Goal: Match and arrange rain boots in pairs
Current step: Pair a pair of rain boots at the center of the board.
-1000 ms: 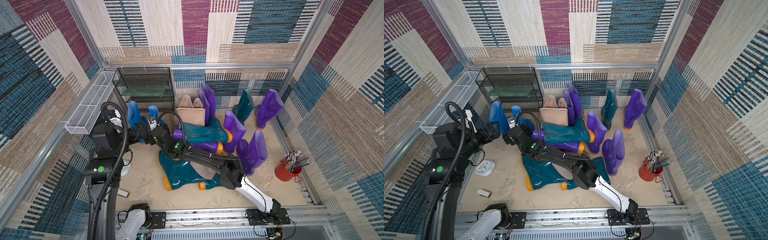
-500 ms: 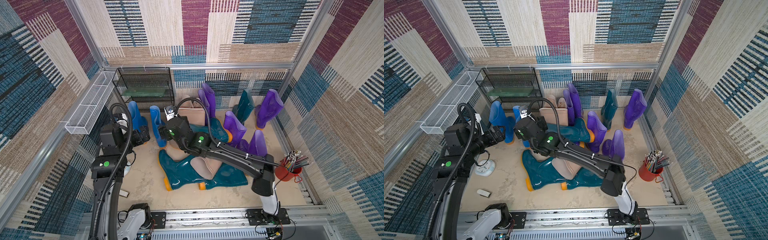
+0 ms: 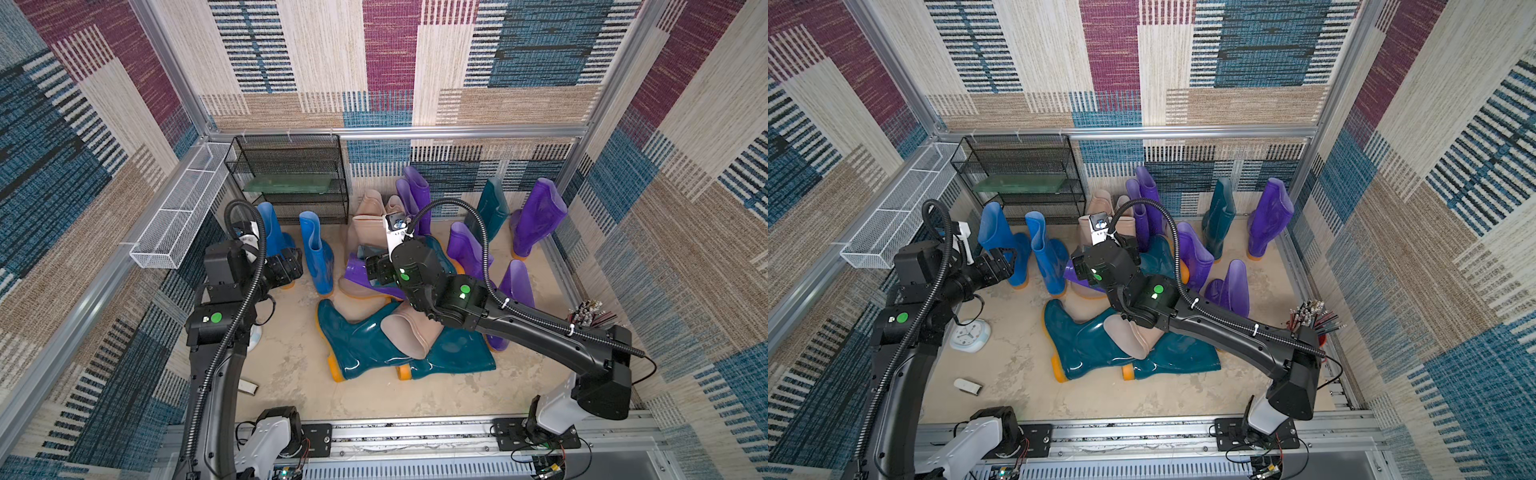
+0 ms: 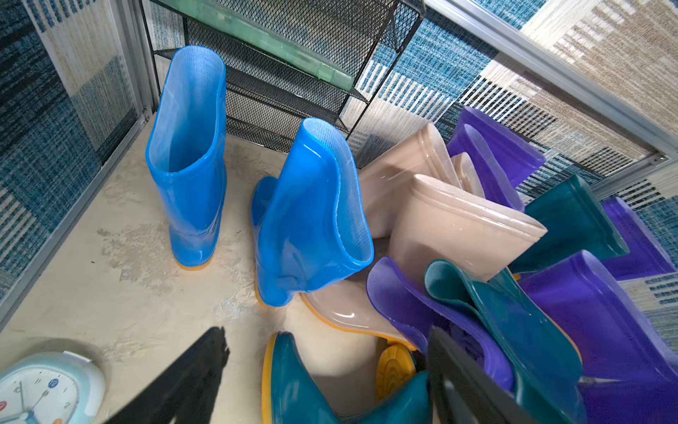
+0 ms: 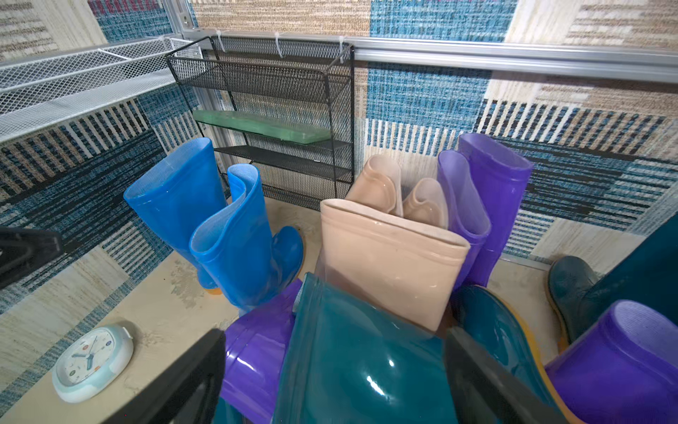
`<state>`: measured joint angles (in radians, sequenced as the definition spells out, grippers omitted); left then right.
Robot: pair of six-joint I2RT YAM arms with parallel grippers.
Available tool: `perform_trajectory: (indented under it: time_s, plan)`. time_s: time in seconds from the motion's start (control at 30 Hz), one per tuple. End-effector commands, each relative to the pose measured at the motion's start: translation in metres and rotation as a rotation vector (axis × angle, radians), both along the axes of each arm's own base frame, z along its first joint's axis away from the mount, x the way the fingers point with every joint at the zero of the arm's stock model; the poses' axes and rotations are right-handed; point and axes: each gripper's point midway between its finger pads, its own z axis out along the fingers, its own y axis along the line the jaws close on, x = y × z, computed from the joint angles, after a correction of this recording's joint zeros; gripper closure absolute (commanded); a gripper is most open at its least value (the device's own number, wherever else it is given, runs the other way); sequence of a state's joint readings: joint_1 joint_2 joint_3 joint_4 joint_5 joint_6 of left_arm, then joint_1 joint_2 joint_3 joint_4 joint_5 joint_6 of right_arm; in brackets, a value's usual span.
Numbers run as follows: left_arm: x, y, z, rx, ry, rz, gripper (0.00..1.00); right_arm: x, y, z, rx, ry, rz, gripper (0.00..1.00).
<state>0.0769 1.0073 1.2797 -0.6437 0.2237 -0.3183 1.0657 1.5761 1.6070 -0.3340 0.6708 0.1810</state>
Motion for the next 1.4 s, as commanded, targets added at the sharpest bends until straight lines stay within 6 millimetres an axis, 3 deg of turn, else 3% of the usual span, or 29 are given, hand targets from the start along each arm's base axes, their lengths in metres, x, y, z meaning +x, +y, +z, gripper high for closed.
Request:
perform_trajectory:
  time_s: [0.0,0.13,0.23,0.33,0.47,0.53,0.57,0.63,0.7,0.8,0.83,0.93,1.17,1.37]
  plan:
    - [0.007,-0.007,0.01,0.016,-0.005,-0.031,0.13,0.002,-0.018,0.022,0.045,-0.045,-0.04,0.05]
    - [0.027,-0.028,0.011,0.062,0.038,-0.087,0.1,-0.005,-0.03,0.031,0.073,-0.064,-0.033,0.05]
    - [0.054,-0.041,-0.002,0.095,0.094,-0.105,0.08,-0.003,-0.045,0.032,0.086,-0.073,-0.052,0.05]
    - [0.085,-0.037,-0.026,0.124,0.176,-0.074,0.07,-0.001,-0.056,0.026,0.085,-0.063,-0.067,0.05]
    - [0.112,-0.026,-0.048,0.213,0.242,-0.019,0.07,0.003,-0.069,0.017,0.073,-0.045,-0.08,0.05]
    - [0.126,-0.033,-0.061,0.217,0.261,-0.055,0.08,0.007,-0.074,0.015,0.083,-0.039,-0.079,0.05]
    - [0.135,-0.035,-0.069,0.227,0.278,-0.067,0.11,0.009,-0.076,0.013,0.09,-0.035,-0.075,0.05]
    - [0.149,-0.032,-0.086,0.266,0.321,-0.068,0.29,0.011,-0.079,0.012,0.102,-0.03,-0.067,0.05]
    - [0.159,-0.025,-0.094,0.327,0.354,-0.06,0.63,0.014,-0.081,0.009,0.104,-0.026,-0.069,0.05]
    - [0.169,-0.007,-0.096,0.441,0.365,-0.004,0.95,0.016,-0.083,0.006,0.102,-0.022,-0.068,0.05]
    - [0.171,-0.001,-0.094,0.48,0.363,0.018,1.0,0.016,-0.084,0.005,0.102,-0.021,-0.066,0.05]
    - [0.178,0.013,-0.085,0.553,0.329,0.074,1.0,0.017,-0.085,0.003,0.106,-0.019,-0.06,0.05]
    - [0.194,0.018,-0.063,0.599,0.241,0.097,1.0,0.019,-0.089,0.0,0.098,-0.016,-0.064,0.05]
    - [0.206,0.025,-0.067,0.684,0.275,0.071,1.0,0.02,-0.091,-0.001,0.099,-0.014,-0.063,0.05]
